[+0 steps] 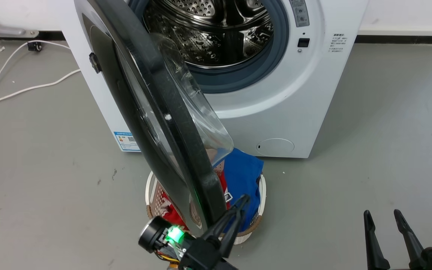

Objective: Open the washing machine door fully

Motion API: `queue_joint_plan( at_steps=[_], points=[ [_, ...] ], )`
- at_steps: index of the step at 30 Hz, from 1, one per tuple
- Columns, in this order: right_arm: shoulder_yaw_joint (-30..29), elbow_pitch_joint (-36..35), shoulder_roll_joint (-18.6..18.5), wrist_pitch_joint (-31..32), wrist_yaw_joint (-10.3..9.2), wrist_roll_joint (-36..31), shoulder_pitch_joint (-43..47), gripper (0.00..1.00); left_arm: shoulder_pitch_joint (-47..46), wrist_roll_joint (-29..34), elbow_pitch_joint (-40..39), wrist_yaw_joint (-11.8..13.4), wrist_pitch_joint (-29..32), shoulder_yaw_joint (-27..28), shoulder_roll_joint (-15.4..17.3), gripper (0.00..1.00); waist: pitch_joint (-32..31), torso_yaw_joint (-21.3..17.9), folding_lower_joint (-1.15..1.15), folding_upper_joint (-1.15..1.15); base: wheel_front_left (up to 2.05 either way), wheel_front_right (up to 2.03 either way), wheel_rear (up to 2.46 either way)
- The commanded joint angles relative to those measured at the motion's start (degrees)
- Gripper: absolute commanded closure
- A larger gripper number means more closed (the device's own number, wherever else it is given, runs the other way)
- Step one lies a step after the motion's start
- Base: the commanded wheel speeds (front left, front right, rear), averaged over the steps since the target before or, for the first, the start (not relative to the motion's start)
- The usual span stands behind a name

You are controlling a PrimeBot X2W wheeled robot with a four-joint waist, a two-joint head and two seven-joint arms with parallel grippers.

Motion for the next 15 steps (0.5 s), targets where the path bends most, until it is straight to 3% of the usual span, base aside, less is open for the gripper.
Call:
queue_joint_plan(
  at_steps=[1,15],
  points=[
    [0.10,0.32,0.16,-0.10,-0.01,-0.18,-0.81,0.00,-0.75,-0.40,0.89,0.37,-0.06,0.80,-0.07,1.00,0.45,0.03,0.00,0.00,0.00,0.00,0.00],
    [-0.25,1.72,0.16,-0.10,-0.01,0.49,-0.03,0.00,2.05,-0.90,2.23,3.33,0.10,7.14,1.40,1.00,0.93,2.04,0.00,0.00,0.00,0.00,0.00]
  ],
)
